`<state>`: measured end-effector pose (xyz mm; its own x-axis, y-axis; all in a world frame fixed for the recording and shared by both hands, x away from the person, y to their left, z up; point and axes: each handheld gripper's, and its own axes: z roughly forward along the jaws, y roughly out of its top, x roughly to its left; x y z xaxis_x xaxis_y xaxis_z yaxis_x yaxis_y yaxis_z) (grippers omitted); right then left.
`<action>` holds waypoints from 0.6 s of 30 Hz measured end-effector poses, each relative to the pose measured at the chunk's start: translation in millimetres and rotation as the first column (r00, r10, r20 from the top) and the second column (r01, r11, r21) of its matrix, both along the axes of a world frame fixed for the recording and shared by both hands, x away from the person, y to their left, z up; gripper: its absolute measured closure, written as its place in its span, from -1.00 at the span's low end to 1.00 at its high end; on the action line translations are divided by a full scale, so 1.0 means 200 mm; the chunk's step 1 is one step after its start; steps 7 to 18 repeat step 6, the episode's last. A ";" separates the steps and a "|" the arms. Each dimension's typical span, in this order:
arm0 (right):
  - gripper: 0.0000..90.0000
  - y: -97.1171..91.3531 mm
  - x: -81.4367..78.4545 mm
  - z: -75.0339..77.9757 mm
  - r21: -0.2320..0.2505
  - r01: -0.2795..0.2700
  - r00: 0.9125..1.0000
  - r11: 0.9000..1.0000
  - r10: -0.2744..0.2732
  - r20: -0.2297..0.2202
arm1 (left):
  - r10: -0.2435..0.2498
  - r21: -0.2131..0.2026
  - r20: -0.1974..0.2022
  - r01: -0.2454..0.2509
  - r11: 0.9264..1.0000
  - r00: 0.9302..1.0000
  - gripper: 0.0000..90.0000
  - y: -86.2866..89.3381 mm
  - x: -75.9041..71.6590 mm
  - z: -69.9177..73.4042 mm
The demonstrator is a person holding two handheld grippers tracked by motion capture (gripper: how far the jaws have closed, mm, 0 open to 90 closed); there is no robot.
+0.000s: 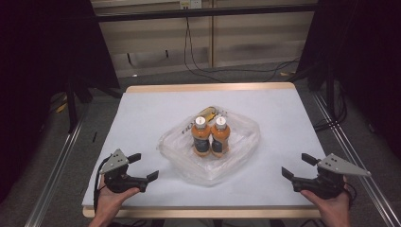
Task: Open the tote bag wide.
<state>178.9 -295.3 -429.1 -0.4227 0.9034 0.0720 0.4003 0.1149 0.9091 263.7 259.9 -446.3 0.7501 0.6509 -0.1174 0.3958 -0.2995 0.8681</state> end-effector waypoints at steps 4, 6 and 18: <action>-0.73 -0.03 -0.06 -0.04 0.008 0.021 1.000 1.000 -0.021 0.000 | -0.006 0.016 0.004 0.006 1.000 1.000 -0.91 0.03 -0.01 -0.01; -0.75 -0.04 -0.06 -0.05 0.023 0.025 1.000 0.999 -0.025 -0.003 | 0.005 0.002 0.019 -0.005 1.000 1.000 -0.92 0.03 -0.01 0.00; -0.75 -0.04 -0.06 -0.05 0.023 0.025 1.000 0.999 -0.025 -0.003 | 0.005 0.002 0.019 -0.005 1.000 1.000 -0.92 0.03 -0.01 0.00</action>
